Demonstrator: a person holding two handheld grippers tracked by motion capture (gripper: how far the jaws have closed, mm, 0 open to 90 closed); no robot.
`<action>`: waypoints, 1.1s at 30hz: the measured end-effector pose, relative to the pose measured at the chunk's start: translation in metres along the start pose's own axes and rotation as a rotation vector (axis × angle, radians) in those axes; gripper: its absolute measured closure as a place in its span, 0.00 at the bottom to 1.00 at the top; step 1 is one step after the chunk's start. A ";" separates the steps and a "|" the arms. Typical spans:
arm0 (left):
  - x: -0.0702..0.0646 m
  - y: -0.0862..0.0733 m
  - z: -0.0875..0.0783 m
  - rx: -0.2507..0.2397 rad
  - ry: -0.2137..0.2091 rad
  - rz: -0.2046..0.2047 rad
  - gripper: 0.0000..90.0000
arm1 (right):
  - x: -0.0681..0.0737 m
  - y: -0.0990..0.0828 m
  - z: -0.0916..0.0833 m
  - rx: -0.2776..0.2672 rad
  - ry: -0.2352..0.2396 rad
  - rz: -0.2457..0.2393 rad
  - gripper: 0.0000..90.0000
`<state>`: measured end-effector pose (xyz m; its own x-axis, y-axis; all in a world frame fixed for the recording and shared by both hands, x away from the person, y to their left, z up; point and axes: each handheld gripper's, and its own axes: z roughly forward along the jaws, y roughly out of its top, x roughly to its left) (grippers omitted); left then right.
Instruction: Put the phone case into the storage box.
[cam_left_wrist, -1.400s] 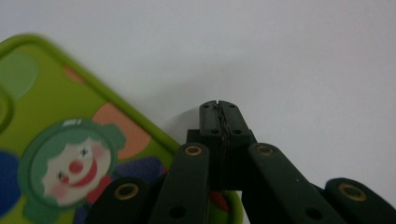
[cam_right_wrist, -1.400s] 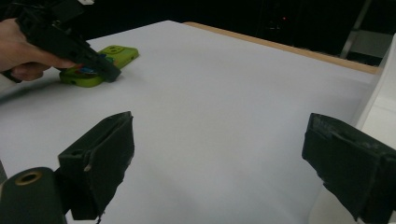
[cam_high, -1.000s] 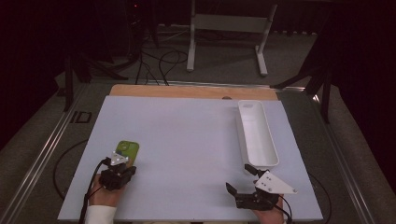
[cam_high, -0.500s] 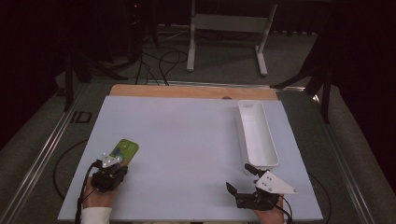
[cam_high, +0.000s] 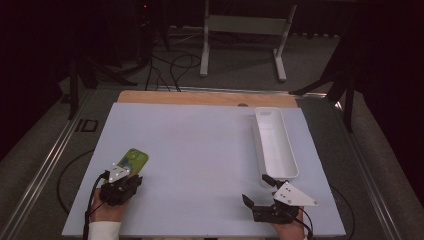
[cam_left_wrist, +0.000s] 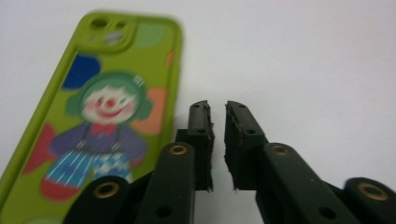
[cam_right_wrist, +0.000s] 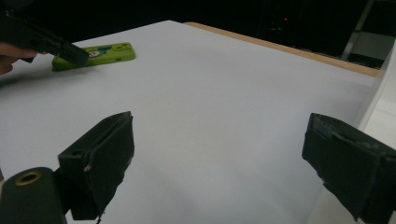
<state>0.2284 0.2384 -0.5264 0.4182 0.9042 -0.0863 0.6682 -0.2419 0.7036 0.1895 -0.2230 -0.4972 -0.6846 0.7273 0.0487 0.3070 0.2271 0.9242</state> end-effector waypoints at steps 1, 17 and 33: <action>-0.001 0.001 -0.001 -0.018 -0.013 0.010 0.84 | 0.000 0.000 0.000 0.000 0.000 -0.002 0.10; -0.010 0.016 -0.022 -0.242 -0.143 0.054 0.46 | -0.006 0.001 0.003 0.001 0.011 -0.010 0.10; -0.019 0.021 -0.035 -0.263 -0.065 0.135 0.09 | -0.010 0.003 0.007 0.013 0.006 -0.020 0.10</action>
<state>0.2128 0.2284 -0.4852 0.5365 0.8437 -0.0183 0.4253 -0.2516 0.8693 0.2017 -0.2251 -0.4978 -0.6950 0.7183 0.0323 0.3014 0.2503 0.9201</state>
